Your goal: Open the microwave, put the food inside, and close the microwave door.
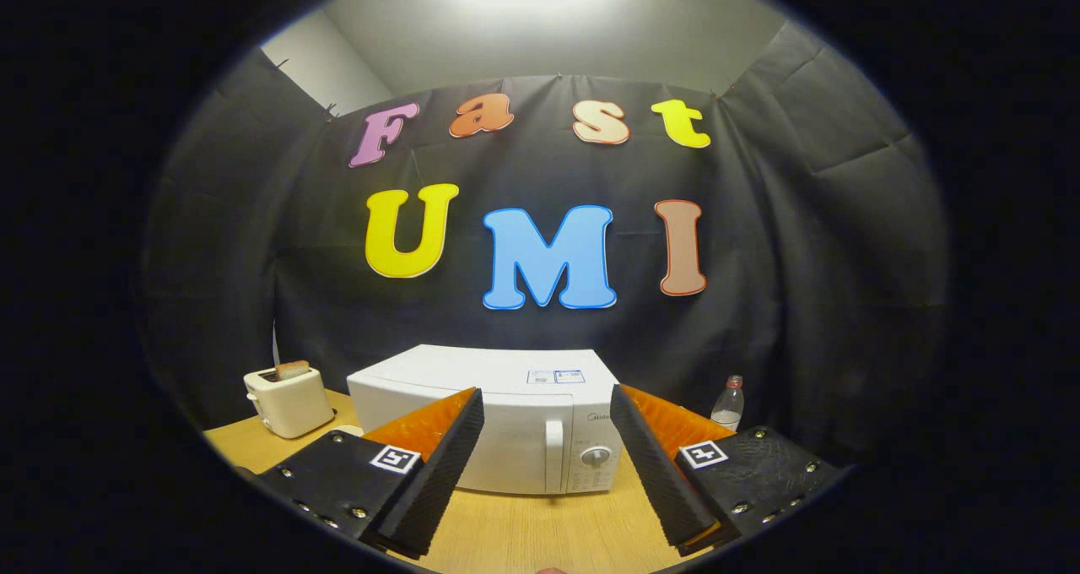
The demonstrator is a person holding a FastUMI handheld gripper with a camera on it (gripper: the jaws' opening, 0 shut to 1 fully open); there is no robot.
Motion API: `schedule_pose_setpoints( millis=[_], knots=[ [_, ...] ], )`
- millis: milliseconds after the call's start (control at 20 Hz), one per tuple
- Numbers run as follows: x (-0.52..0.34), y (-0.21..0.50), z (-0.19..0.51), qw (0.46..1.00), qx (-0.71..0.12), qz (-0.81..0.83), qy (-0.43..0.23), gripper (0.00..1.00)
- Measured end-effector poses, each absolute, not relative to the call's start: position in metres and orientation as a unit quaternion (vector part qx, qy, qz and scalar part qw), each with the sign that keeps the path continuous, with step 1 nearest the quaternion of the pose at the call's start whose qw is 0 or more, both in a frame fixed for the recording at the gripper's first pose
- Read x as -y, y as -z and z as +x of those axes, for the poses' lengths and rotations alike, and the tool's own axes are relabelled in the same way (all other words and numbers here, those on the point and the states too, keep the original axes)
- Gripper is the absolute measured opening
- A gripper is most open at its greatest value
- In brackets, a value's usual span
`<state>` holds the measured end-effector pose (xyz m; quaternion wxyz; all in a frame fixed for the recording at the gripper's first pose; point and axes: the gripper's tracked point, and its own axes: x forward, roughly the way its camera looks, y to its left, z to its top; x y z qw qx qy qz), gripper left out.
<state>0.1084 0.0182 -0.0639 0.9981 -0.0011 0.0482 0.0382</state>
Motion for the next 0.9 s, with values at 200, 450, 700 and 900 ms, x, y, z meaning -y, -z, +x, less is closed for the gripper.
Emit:
schedule_pose_setpoints(
  millis=[200,450,700,900],
  knots=[
    [-0.011,0.097,0.139,0.996,-0.079,0.007,-0.039,0.96],
    [-0.002,0.136,0.173,0.993,-0.112,0.007,-0.038,0.96],
    [-0.005,0.174,0.199,0.987,-0.152,0.005,-0.045,0.96],
    [-0.011,0.202,0.213,0.983,-0.177,0.000,-0.052,0.96]
  ],
)
